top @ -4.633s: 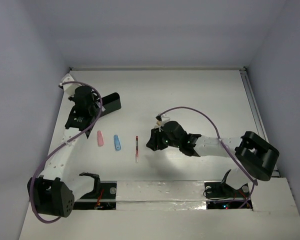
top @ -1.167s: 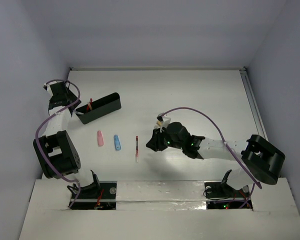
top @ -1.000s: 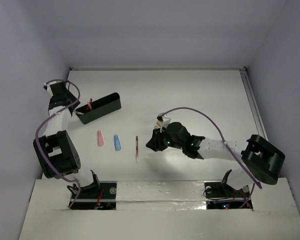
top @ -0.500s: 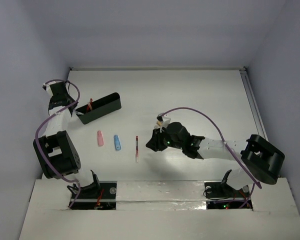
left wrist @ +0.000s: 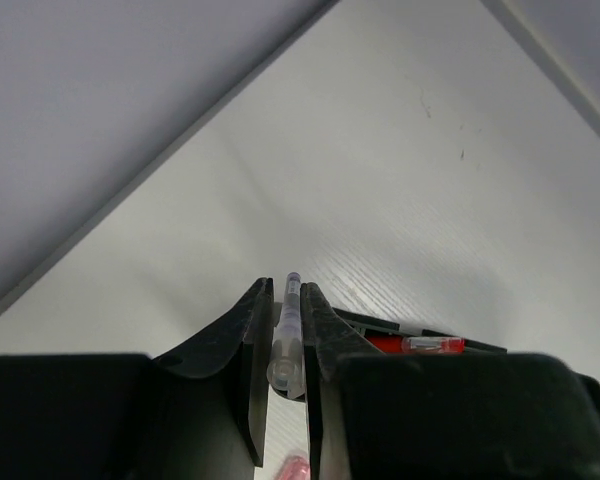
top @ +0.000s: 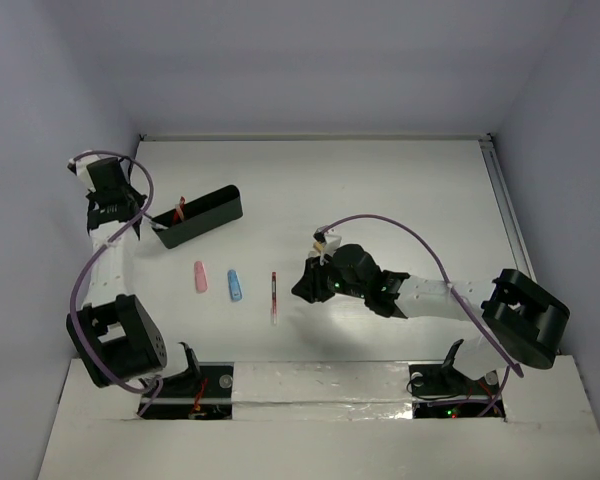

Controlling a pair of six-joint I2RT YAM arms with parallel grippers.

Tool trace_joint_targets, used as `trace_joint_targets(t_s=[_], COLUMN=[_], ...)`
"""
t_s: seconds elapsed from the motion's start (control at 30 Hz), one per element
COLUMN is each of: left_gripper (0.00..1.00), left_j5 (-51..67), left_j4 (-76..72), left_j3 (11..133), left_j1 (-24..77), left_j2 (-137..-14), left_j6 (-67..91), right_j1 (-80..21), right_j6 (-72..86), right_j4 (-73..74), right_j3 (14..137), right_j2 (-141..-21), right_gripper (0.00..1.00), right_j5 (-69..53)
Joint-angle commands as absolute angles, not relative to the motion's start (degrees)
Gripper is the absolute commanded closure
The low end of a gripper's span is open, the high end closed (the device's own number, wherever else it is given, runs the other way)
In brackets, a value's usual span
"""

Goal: Sort the stationery into containers
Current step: Place the pen in the storage box.

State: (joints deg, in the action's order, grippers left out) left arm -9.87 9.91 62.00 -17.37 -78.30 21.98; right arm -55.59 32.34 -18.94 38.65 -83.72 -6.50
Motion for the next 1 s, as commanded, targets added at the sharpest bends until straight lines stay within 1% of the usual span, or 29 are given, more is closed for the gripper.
trace_joint_targets(t_s=[0.0,0.2,0.3,0.33,0.5,0.63,0.73,0.97], left_gripper=[1.0,1.0,1.0,1.0,1.0,1.0,1.0,1.0], left_j5=[-14.4,-14.15,-10.3,-7.93,-3.27,2.45,4.47,5.01], left_j4=[9.93,9.22,12.21,13.17,13.44,15.73,15.82,14.42], left_j3=[65.3,68.28,70.31,70.23,66.27,63.2,60.56,58.36], left_j1=[-17.58,-17.58,-15.65,-15.64,-15.12,-15.12,-15.12,-15.12], left_j2=[-73.06,-66.1,-65.57,-65.04,-59.6,-58.28,-58.27,-61.26], left_j6=[22.41,22.68,22.67,22.94,23.73,23.99,23.91,23.38], right_j1=[-56.07,-56.07,-56.07,-56.07,-56.07,-56.07,-56.07,-56.07], right_j6=[31.91,31.64,31.64,31.64,31.64,31.55,31.55,31.29], right_j4=[-22.33,-21.71,-21.62,-21.45,-21.27,-21.18,-21.09,-20.57], right_j3=[39.11,39.11,39.2,39.2,39.37,39.46,39.38,39.64], right_j2=[-83.15,-82.71,-82.62,-82.53,-82.44,-82.53,-82.62,-82.53], right_gripper=[0.62,0.61,0.61,0.61,0.61,0.61,0.61,0.61], right_j5=[-7.21,-6.77,-6.77,-6.68,-6.68,-6.86,-6.77,-5.98])
